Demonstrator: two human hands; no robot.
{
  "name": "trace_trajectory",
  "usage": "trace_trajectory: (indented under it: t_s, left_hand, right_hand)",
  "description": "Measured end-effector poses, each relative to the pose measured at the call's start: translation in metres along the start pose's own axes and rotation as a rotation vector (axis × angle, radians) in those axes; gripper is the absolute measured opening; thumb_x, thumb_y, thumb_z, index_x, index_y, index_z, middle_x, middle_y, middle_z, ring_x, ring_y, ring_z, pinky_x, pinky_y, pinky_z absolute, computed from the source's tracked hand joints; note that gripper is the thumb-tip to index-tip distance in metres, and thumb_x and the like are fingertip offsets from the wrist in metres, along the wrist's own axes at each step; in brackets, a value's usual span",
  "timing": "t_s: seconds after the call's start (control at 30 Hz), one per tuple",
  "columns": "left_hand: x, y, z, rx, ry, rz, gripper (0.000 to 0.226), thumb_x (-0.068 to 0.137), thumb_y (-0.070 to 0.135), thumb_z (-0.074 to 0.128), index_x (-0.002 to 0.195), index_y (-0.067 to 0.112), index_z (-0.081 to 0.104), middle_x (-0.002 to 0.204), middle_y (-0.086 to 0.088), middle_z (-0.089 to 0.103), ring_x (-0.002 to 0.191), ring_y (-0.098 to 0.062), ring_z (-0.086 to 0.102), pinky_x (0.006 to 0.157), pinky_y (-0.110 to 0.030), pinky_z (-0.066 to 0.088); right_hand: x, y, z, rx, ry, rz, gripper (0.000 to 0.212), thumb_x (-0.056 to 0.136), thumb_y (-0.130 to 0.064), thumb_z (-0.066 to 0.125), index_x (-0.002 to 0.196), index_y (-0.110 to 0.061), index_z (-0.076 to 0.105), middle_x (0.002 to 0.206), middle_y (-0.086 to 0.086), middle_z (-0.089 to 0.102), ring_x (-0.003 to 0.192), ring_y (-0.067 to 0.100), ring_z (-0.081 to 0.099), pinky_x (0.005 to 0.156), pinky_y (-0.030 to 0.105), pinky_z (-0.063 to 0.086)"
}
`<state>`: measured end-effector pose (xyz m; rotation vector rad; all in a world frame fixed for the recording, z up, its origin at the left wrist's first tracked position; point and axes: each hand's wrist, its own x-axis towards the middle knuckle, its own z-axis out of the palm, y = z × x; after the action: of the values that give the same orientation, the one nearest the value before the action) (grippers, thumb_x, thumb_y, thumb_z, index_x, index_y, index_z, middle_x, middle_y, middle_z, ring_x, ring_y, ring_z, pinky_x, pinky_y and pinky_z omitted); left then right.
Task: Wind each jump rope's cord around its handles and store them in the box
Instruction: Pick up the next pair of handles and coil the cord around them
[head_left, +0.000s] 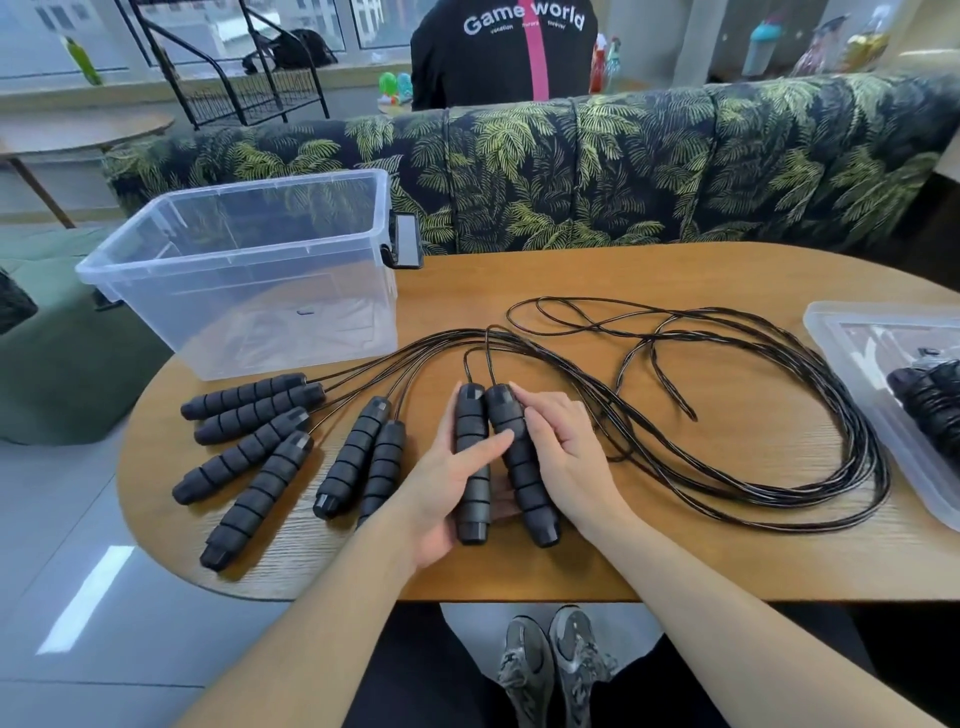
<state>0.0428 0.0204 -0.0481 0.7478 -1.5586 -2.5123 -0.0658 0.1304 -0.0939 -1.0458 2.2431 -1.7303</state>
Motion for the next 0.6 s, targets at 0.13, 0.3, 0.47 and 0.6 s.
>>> trace_trajectory:
  t_s: [0.13, 0.3, 0.47, 0.6]
  left_hand:
    - [-0.009, 0.003, 0.001, 0.044, -0.018, 0.03, 0.062, 0.088, 0.013, 0.072, 0.138, 0.045, 0.052, 0.123, -0.003, 0.072, 0.113, -0.026, 0.069, 0.087, -0.047, 0.059]
    - [-0.014, 0.017, 0.003, 0.177, -0.005, 0.06, 0.066, 0.093, 0.006, 0.068, 0.141, 0.046, 0.045, 0.121, -0.014, 0.071, 0.102, -0.035, 0.072, 0.086, -0.056, 0.059]
    - [-0.026, 0.039, -0.017, 0.522, 0.03, 0.039, 0.079, 0.091, 0.006, 0.071, 0.147, 0.051, 0.037, 0.11, -0.009, 0.076, 0.097, -0.031, 0.074, 0.086, -0.045, 0.06]
    - [-0.043, 0.055, -0.026, 0.938, -0.003, 0.026, 0.072, 0.092, 0.015, 0.07, 0.145, 0.05, 0.036, 0.108, 0.023, 0.063, 0.099, 0.001, 0.062, 0.077, -0.017, 0.047]
  right_hand:
    - [-0.001, -0.001, 0.002, -0.01, 0.009, -0.075, 0.029, 0.101, -0.022, 0.039, 0.12, -0.029, 0.058, 0.109, -0.016, 0.056, 0.109, 0.008, 0.048, 0.094, 0.018, 0.038]
    - [-0.004, -0.002, 0.002, -0.028, 0.111, -0.103, 0.03, 0.095, -0.019, 0.053, 0.124, -0.025, 0.05, 0.111, -0.01, 0.053, 0.105, 0.012, 0.05, 0.091, 0.027, 0.043]
    - [-0.007, -0.001, 0.0, -0.281, 0.332, -0.294, 0.072, 0.086, -0.011, 0.069, 0.147, -0.018, 0.034, 0.153, 0.007, 0.036, 0.143, 0.024, 0.035, 0.118, 0.042, 0.026]
    - [-0.004, 0.001, 0.002, -0.416, 0.309, -0.29, 0.089, 0.083, -0.021, 0.075, 0.154, -0.025, 0.021, 0.163, 0.01, 0.022, 0.152, 0.027, 0.021, 0.12, 0.057, 0.021]
